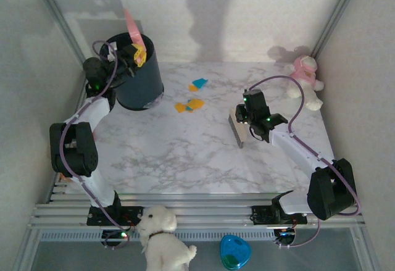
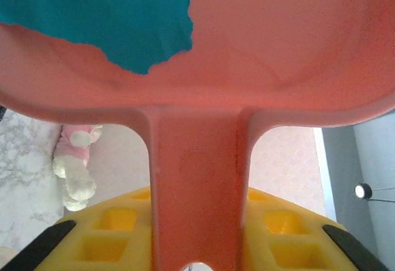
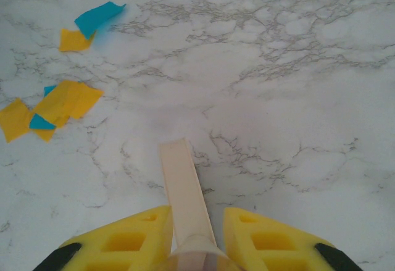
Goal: Sweep away the paper scraps from the table
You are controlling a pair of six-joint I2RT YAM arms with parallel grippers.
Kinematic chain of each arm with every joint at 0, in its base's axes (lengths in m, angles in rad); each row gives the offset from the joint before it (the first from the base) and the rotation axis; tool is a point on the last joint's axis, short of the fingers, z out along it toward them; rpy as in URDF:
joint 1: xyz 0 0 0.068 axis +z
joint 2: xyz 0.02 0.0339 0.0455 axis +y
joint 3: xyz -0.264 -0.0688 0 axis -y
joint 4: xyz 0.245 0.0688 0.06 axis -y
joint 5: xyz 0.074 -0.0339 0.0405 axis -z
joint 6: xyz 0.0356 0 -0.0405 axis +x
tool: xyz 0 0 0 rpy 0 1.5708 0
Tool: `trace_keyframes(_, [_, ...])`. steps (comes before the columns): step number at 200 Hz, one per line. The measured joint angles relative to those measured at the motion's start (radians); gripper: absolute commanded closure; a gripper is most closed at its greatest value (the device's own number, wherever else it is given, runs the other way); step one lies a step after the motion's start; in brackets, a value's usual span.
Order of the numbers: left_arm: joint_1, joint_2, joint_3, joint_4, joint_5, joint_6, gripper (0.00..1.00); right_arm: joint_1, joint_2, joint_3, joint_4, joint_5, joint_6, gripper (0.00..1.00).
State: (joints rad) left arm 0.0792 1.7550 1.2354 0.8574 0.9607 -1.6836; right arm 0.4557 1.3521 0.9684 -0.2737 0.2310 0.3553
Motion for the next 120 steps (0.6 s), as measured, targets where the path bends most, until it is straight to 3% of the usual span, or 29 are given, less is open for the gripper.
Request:
trace_keyframes(88, [-0.013,-0.001,-0.081,0.312,-0.06,-0.27,1.0,0.0,0.0,0.0,0.0,0.0,0.0,1.0])
trace_keyframes(120, [-0.016,-0.001,-0.092,0.378,-0.084,-0.301,1.0,0.0,0.0,0.0,0.0,0.0,0.0,1.0])
